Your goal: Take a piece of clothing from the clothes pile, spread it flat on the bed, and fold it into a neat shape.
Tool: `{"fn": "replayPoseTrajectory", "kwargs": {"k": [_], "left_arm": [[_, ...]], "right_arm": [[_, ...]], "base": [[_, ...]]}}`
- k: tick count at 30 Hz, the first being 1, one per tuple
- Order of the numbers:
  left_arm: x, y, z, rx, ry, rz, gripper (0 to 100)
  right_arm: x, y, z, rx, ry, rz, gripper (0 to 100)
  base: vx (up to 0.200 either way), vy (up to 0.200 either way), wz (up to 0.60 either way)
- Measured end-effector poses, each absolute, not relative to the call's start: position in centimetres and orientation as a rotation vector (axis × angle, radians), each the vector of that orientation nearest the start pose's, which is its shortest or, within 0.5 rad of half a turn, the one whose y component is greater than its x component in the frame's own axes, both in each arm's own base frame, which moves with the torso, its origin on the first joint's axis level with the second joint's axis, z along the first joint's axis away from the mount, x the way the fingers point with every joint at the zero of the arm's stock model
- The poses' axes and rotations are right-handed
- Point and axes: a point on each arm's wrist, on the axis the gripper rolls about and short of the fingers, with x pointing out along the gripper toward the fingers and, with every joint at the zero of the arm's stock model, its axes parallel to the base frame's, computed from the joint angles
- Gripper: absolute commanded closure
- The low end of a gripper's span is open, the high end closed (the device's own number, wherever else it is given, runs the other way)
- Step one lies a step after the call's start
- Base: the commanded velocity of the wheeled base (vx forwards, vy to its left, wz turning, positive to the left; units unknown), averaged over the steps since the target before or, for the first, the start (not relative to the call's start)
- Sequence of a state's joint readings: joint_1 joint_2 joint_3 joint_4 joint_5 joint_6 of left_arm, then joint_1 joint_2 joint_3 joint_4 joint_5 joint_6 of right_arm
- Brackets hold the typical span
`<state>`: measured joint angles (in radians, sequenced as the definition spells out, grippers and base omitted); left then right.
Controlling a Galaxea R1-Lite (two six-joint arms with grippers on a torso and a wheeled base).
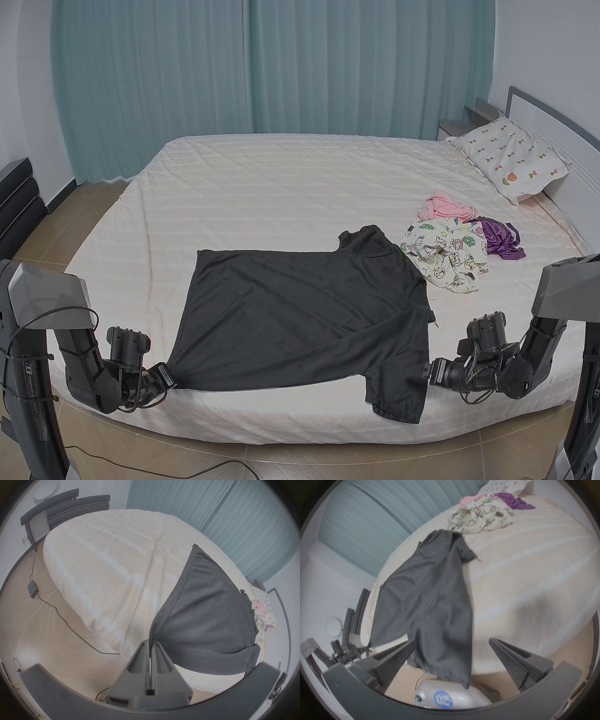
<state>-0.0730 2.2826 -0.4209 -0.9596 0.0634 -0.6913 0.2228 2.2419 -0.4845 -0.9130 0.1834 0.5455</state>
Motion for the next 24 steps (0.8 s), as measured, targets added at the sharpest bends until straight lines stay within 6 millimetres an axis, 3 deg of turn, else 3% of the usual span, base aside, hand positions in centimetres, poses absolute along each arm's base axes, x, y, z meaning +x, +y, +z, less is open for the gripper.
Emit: {"fn": "replayPoseTrajectory", "kwargs": {"k": [8, 19, 20, 24], "left_arm": [[28.1, -1.9, -4.2, -0.583, 0.863, 0.301, 100], [28.1, -1.9, -4.2, -0.583, 0.863, 0.301, 100], [28.1, -1.9, -4.2, -0.583, 0.862, 0.301, 100], [28.1, -1.9, -4.2, -0.583, 0.862, 0.301, 100]], "right_arm": [[24.9, 9.3, -3.6, 0.396, 0.999, 0.214, 0], [24.3, 11.1, -5.8, 0.279, 0.965, 0.203, 0], [24.3, 11.2, -5.9, 0.275, 0.968, 0.200, 100], [24.6, 11.4, -6.4, 0.253, 0.959, 0.169, 100]], "base": [[0.000, 0.000, 0.00], [0.000, 0.000, 0.00], [0.000, 0.000, 0.00], [0.000, 0.000, 0.00]]}}
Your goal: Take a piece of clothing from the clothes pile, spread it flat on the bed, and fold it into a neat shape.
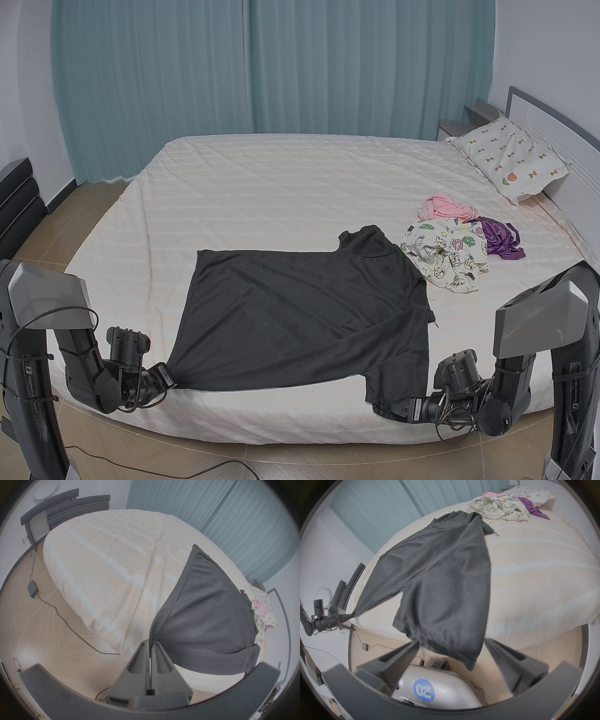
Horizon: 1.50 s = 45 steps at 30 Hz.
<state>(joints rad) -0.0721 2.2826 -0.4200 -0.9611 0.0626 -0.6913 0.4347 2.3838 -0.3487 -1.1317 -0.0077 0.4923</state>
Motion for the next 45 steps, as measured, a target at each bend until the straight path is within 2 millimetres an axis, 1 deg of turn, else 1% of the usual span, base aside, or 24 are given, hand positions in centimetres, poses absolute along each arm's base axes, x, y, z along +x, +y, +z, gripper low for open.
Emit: {"fn": "replayPoseTrajectory", "kwargs": {"k": [4, 9, 17, 23, 27, 34, 39, 45], "left_arm": [[28.1, -1.9, -4.2, -0.583, 0.863, 0.301, 100], [28.0, -1.9, -4.2, -0.583, 0.864, 0.301, 100], [27.4, -1.9, -4.0, -0.547, 0.879, 0.286, 100], [26.1, -2.1, -3.6, -0.474, 0.910, 0.254, 100], [25.5, -2.3, -3.5, -0.433, 0.925, 0.236, 100], [24.5, -2.5, -3.9, -0.370, 1.019, 0.231, 100], [23.9, -2.6, -4.1, -0.343, 1.068, 0.230, 100], [23.1, -2.6, -4.2, -0.315, 1.108, 0.227, 100]], "right_arm": [[24.5, 11.3, -6.7, 0.239, 0.968, 0.159, 100], [23.3, 10.3, -6.5, 0.226, 1.003, 0.140, 100], [20.9, 8.3, -4.8, 0.241, 1.039, 0.116, 100], [19.1, 7.6, -3.3, 0.242, 1.041, 0.120, 100], [18.0, 7.2, -2.5, 0.236, 1.049, 0.122, 100], [17.4, 7.1, -2.1, 0.223, 1.064, 0.118, 100], [16.6, 6.6, -2.2, 0.191, 1.132, 0.094, 100], [16.5, 6.1, -2.1, 0.162, 1.146, 0.077, 100]], "base": [[0.000, 0.000, 0.00], [0.000, 0.000, 0.00], [0.000, 0.000, 0.00], [0.000, 0.000, 0.00], [0.000, 0.000, 0.00], [0.000, 0.000, 0.00], [0.000, 0.000, 0.00], [0.000, 0.000, 0.00]]}}
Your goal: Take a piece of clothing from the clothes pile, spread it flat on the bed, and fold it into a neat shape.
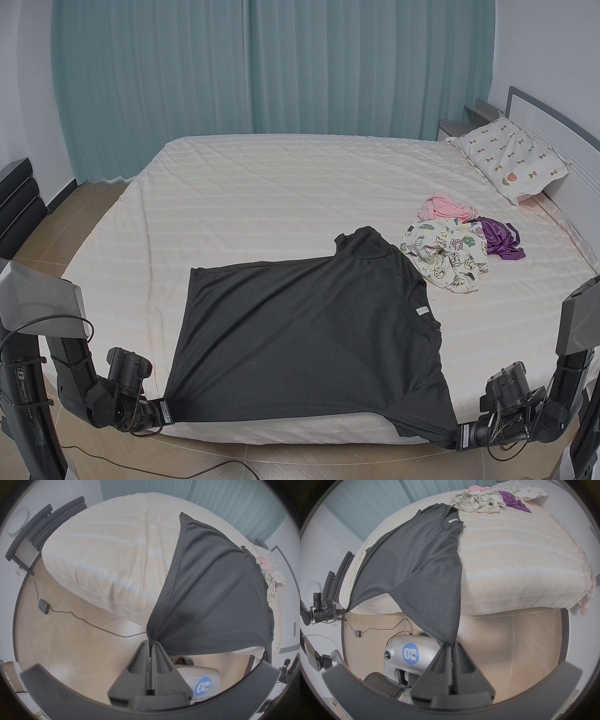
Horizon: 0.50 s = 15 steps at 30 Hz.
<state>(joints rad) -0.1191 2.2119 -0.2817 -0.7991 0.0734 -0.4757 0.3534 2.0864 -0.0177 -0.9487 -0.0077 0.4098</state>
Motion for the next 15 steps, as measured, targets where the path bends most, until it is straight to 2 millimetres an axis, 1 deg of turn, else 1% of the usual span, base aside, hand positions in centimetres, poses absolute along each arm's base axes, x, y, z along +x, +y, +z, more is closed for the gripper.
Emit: {"fn": "replayPoseTrajectory", "kwargs": {"k": [10, 15], "left_arm": [[21.1, -2.9, -4.3, -0.288, 1.168, 0.217, 100], [20.1, -3.3, -4.0, -0.272, 1.197, 0.205, 100]], "right_arm": [[15.7, 5.3, -1.5, 0.140, 1.193, 0.041, 100], [15.7, 5.2, -1.1, 0.149, 1.169, 0.044, 100]], "base": [[0.000, 0.000, 0.00], [0.000, 0.000, 0.00]]}}
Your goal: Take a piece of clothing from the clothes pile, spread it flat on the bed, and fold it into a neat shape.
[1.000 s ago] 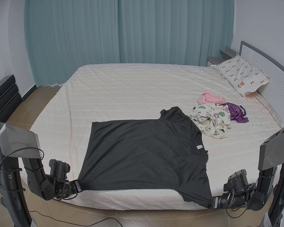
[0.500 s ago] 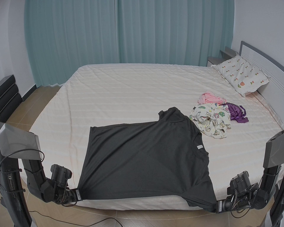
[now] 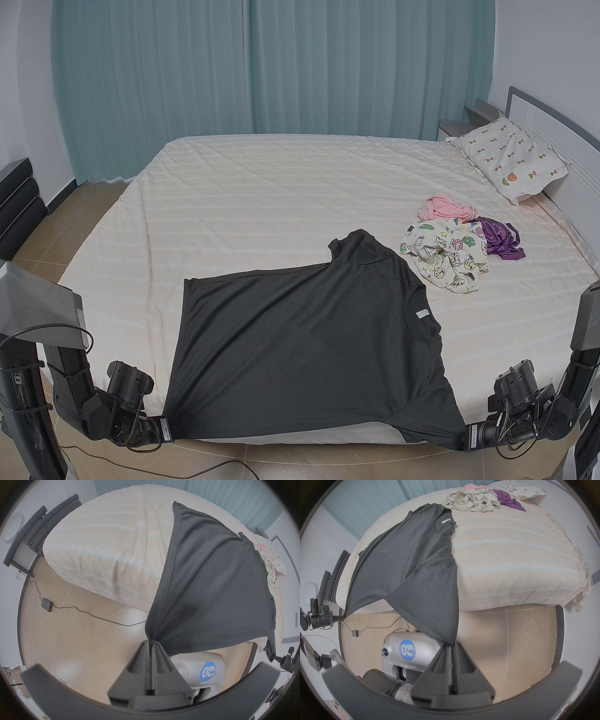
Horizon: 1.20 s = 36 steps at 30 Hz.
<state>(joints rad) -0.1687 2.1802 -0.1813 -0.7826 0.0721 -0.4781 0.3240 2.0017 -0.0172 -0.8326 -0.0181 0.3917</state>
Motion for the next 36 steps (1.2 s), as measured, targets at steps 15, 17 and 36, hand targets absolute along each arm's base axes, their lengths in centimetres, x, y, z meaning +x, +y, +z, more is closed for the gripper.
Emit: {"fn": "replayPoseTrajectory", "kwargs": {"k": [15, 17, 36], "left_arm": [[21.9, -3.3, -0.3, -0.372, 1.117, 0.202, 100], [22.2, -3.3, 0.2, -0.383, 1.154, 0.200, 100], [27.3, -2.9, 3.1, -0.432, 1.267, 0.162, 100]], "right_arm": [[18.0, 5.4, 1.4, 0.243, 0.958, 0.096, 100], [18.6, 5.5, 1.8, 0.253, 0.928, 0.107, 100], [24.0, 6.4, 4.8, 0.328, 0.799, 0.216, 100]], "base": [[0.000, 0.000, 0.00], [0.000, 0.000, 0.00], [0.000, 0.000, 0.00]]}}
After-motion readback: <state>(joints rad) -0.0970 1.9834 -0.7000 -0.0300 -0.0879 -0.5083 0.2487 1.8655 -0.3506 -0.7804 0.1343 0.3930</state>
